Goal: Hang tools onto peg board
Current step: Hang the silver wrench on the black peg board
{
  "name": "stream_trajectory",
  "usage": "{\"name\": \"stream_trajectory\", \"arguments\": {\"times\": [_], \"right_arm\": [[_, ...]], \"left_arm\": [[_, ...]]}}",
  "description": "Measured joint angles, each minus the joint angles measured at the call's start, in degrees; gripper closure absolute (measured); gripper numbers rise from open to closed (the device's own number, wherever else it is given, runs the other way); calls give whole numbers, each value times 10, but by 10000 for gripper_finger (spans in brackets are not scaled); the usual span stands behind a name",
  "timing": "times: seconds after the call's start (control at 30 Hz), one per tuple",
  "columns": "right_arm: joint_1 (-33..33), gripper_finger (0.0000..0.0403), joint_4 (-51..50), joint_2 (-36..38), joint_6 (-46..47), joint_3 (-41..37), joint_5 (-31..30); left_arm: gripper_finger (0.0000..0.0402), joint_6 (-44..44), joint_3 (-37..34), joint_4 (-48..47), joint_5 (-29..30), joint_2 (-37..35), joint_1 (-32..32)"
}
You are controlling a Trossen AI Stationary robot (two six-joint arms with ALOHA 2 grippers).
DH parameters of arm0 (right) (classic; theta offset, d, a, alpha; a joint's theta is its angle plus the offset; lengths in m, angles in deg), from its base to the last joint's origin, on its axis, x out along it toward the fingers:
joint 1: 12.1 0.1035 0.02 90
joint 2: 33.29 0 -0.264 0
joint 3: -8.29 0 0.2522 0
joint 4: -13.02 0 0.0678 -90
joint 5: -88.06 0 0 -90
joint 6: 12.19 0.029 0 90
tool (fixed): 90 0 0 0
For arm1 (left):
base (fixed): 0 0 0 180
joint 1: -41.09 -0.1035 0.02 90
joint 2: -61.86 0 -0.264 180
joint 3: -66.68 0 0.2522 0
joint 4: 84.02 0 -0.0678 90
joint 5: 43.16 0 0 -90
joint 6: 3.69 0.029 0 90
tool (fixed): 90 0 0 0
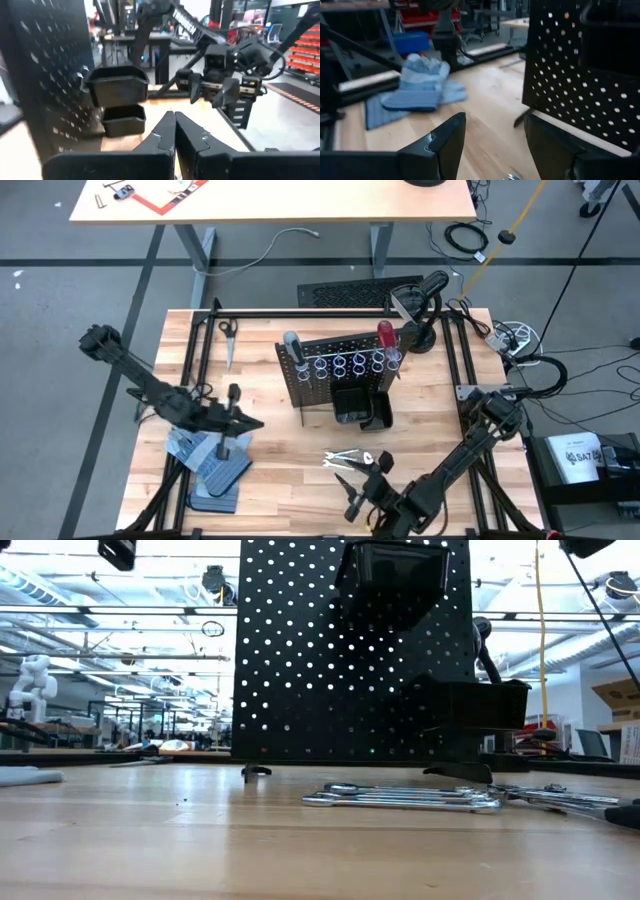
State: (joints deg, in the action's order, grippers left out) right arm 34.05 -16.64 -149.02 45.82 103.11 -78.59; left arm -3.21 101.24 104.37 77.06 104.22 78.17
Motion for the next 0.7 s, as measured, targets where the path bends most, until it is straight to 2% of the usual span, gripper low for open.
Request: {"name": "stream_trajectory", "arguments": {"times": [0.1,0.27,0.33,0.5,0.7], "right_arm": [[7,204,11,0,-20,0,11],[6,204,5,0,-62,0,149],[0,204,-6,0,-63,0,181],[-17,204,-42,0,-69,0,209],[-44,205,-95,0,-67,0,310]], "left_arm": [[396,11,0,-51,41,-52,24],[396,-18,0,-129,48,-90,39],[394,-31,0,-137,48,-81,39],[378,-31,-7,-123,46,-39,30],[352,-44,-7,-109,43,22,17]]}}
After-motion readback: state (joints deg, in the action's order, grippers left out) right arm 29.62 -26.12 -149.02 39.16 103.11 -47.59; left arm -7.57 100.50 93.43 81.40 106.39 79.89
